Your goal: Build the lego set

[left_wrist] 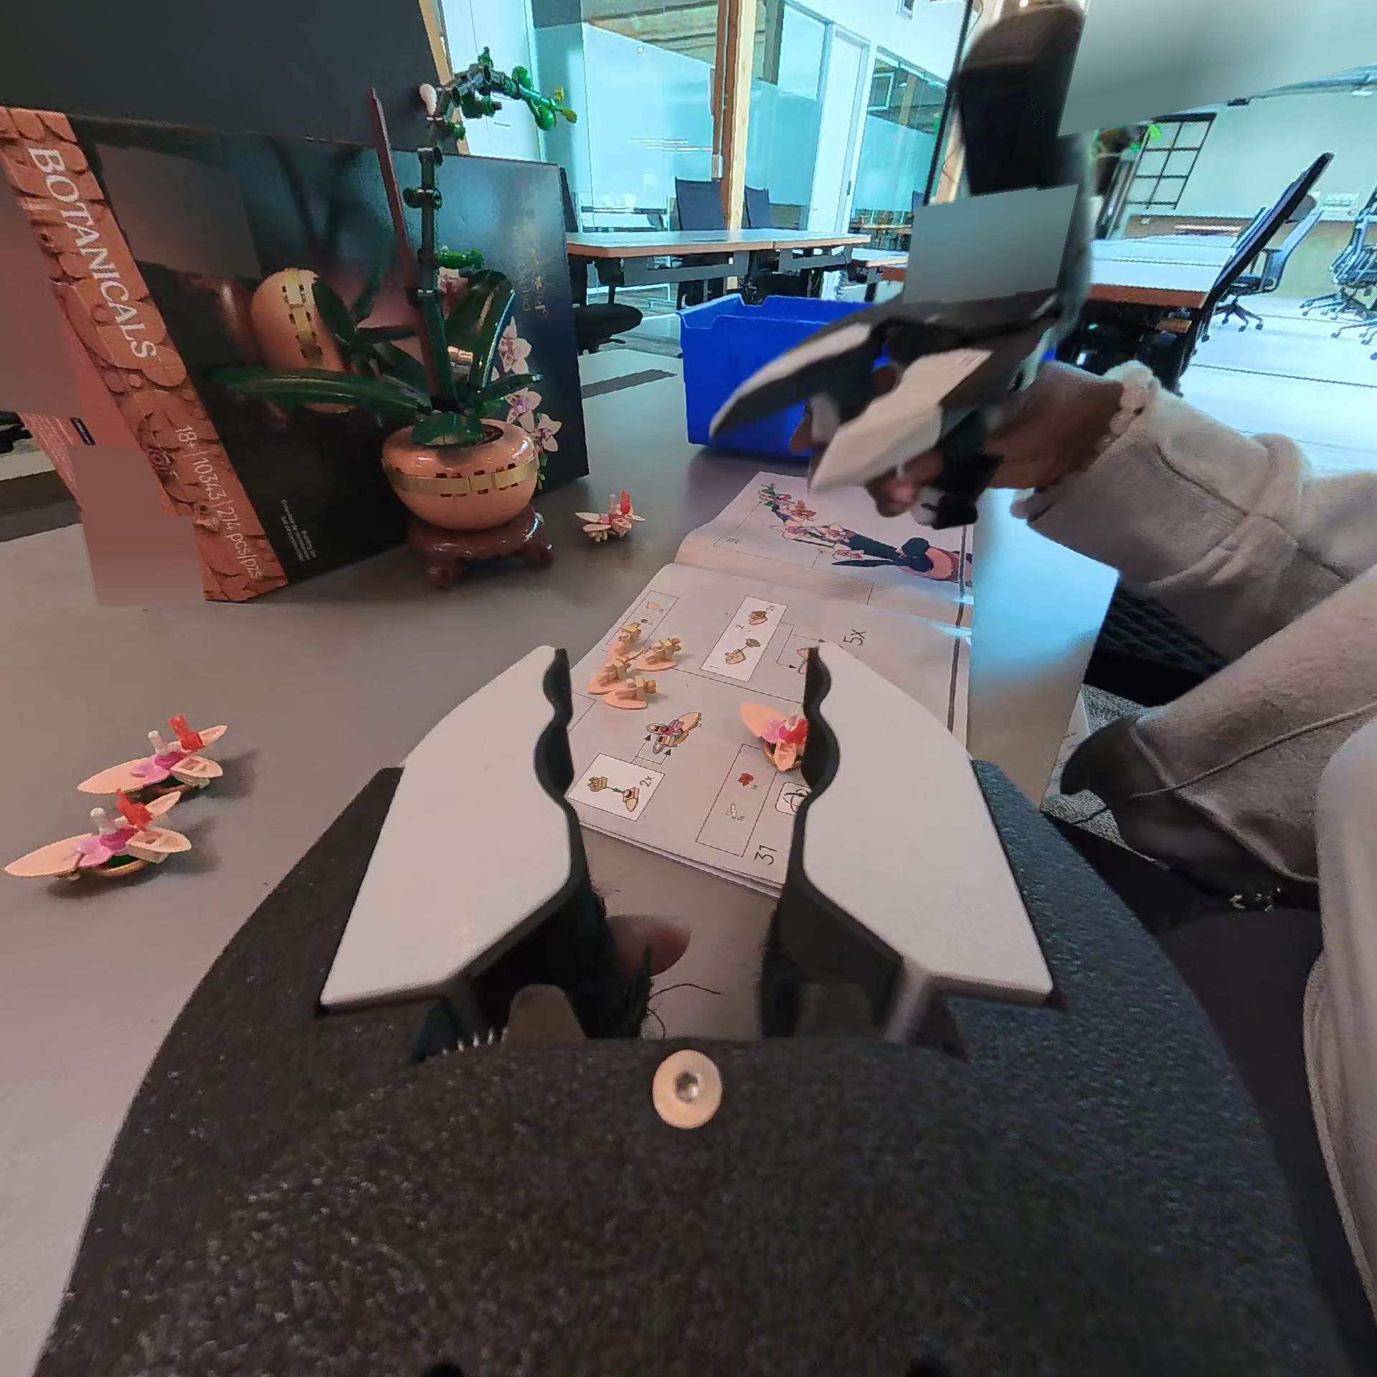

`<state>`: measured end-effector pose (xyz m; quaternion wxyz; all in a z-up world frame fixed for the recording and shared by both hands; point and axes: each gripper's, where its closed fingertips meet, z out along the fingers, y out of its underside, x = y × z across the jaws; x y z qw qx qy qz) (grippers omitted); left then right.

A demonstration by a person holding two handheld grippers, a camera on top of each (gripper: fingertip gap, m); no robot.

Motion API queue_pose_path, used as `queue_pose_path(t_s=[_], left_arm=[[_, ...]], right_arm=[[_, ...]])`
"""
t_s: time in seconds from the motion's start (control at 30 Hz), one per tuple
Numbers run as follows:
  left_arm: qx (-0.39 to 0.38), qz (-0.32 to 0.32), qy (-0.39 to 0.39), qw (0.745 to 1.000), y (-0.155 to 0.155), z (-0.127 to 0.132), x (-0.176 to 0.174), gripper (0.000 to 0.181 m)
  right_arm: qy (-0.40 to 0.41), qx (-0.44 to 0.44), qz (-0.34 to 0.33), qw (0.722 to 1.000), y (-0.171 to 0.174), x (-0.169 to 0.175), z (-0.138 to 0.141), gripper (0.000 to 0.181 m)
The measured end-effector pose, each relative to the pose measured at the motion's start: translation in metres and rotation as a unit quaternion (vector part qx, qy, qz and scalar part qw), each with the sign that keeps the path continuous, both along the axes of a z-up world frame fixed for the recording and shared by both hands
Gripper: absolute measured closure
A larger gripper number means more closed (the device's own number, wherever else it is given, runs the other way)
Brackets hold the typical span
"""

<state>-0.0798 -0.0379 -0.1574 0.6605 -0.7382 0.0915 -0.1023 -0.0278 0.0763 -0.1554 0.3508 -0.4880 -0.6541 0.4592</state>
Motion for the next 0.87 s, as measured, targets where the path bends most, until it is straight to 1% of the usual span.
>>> queue_pose_path(t_s=[0.03, 0.1, 0.17, 0.2, 0.3, 0.37, 0.4, 0.43, 0.5, 0.57, 0.6, 0.7, 0.77, 0.87], left_arm=[[0.002, 0.002, -0.001, 1.000, 0.000, 0.001, -0.001, 0.122], [0.006, 0.004, -0.002, 1.000, -0.001, 0.001, -0.001, 0.123], [0.007, -0.001, -0.006, 1.000, -0.001, 0.002, -0.001, 0.123], [0.008, 0.000, -0.010, 1.000, -0.001, 0.002, -0.002, 0.123], [0.016, 0.006, -0.020, 1.000, -0.002, 0.005, -0.005, 0.125], [0.017, 0.007, -0.026, 1.000, -0.003, 0.005, -0.006, 0.125], [0.017, 0.008, -0.027, 0.999, -0.003, 0.005, -0.007, 0.125], [0.016, 0.009, -0.028, 0.999, -0.002, 0.005, -0.007, 0.125], [0.015, 0.009, -0.025, 1.000, -0.002, 0.005, -0.007, 0.125], [0.017, 0.016, -0.019, 1.000, -0.002, 0.005, -0.008, 0.125], [0.023, 0.025, -0.012, 0.999, -0.001, 0.006, -0.009, 0.125], [0.057, 0.060, 0.026, 0.996, -0.002, 0.013, -0.018, 0.123], [0.083, 0.090, 0.037, 0.992, -0.004, 0.020, -0.026, 0.120], [0.109, 0.135, 0.006, 0.985, -0.007, 0.028, -0.042, 0.112]], right_arm=[[-0.065, 0.003, 0.013, 0.998, -0.004, -0.004, -0.018, 0.130], [-0.155, 0.013, 0.040, 0.987, -0.012, -0.013, -0.048, 0.144], [-0.213, 0.025, 0.051, 0.975, -0.015, -0.022, -0.071, 0.156], [-0.230, 0.029, 0.049, 0.972, -0.015, -0.027, -0.078, 0.155], [-0.232, 0.029, 0.030, 0.972, -0.014, -0.038, -0.082, 0.156], [-0.232, 0.039, 0.029, 0.971, -0.015, -0.040, -0.084, 0.162], [-0.234, 0.046, 0.028, 0.971, -0.015, -0.039, -0.086, 0.170], [-0.232, 0.051, 0.028, 0.971, -0.015, -0.038, -0.087, 0.173], [-0.221, 0.059, 0.028, 0.973, -0.016, -0.034, -0.086, 0.173], [-0.183, 0.052, 0.015, 0.982, -0.014, -0.031, -0.075, 0.173], [-0.150, 0.039, 0.015, 0.988, -0.017, -0.029, -0.064, 0.173], [-0.010, -0.030, 0.011, 0.999, -0.025, -0.020, -0.018, 0.173], [0.078, -0.099, 0.027, 0.992, -0.035, -0.010, 0.011, 0.173], [0.160, -0.232, 0.063, 0.957, -0.048, 0.007, 0.042, 0.173]])
